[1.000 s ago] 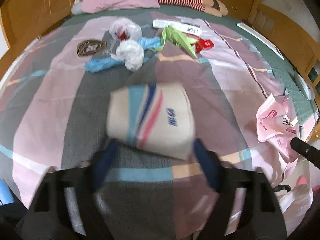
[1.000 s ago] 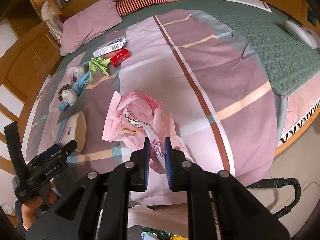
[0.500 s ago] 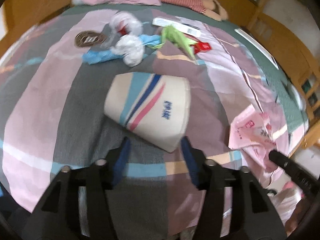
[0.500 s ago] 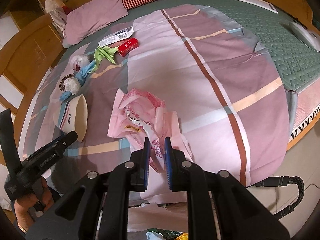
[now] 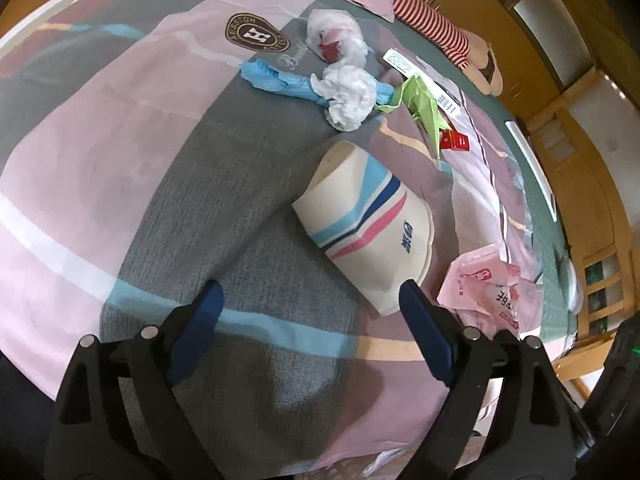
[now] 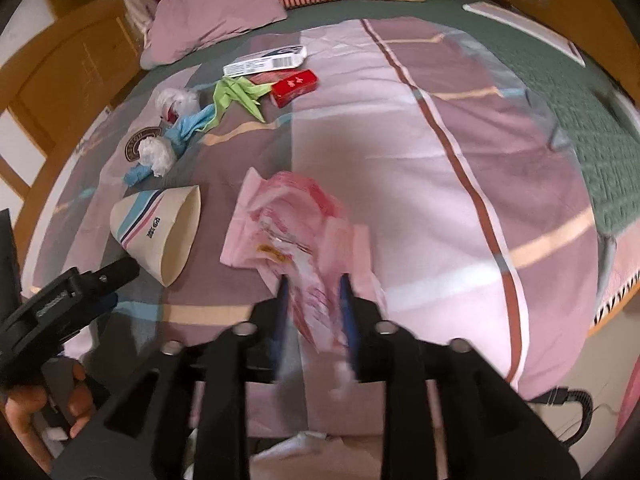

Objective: Collect trash
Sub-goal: 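Grasp the white paper cup with the left tool while the right tool holds the pink bag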

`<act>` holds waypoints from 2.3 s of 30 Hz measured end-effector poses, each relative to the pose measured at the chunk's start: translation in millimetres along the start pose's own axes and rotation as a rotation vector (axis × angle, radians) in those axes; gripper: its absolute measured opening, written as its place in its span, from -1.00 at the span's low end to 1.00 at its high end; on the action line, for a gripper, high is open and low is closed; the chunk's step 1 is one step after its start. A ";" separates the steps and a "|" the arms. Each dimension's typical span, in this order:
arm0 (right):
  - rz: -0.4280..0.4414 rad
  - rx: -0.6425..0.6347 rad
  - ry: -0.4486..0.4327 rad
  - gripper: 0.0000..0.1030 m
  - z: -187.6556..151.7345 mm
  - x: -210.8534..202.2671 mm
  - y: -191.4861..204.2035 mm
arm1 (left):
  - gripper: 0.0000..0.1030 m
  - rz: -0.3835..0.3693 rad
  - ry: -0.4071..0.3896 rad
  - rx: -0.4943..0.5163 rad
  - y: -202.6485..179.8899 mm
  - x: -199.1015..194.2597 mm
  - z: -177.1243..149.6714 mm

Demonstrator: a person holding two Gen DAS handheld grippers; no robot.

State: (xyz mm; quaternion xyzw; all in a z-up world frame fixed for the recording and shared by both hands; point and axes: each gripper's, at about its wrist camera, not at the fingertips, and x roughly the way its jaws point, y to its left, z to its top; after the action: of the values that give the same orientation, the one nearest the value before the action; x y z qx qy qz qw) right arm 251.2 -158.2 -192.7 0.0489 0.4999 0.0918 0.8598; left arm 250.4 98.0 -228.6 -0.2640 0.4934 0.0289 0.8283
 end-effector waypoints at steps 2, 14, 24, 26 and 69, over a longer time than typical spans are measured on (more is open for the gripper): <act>-0.016 -0.022 -0.009 -0.04 5.0 3.7 6.1 | 0.78 0.000 0.002 0.005 -1.2 0.8 -0.2; 0.009 -0.022 -0.020 -0.70 26.3 18.8 21.9 | 0.82 -0.061 -0.039 -0.128 17.3 -8.8 4.3; 0.090 -0.150 0.061 -0.70 70.2 57.8 74.6 | 0.84 -0.071 -0.041 -0.181 28.4 -8.2 6.7; 0.123 -0.183 0.085 -0.70 56.7 52.7 80.5 | 0.85 -0.074 -0.042 -0.188 29.3 -8.2 7.1; 0.072 0.021 0.018 -0.78 -2.3 -5.2 5.5 | 0.93 -0.191 -0.090 -0.348 50.3 -18.7 7.0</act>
State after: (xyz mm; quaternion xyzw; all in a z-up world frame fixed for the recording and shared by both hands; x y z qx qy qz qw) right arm 246.1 -153.9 -188.4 0.0753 0.5067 0.1178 0.8507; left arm 230.9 148.4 -231.0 -0.4473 0.4160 0.0469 0.7903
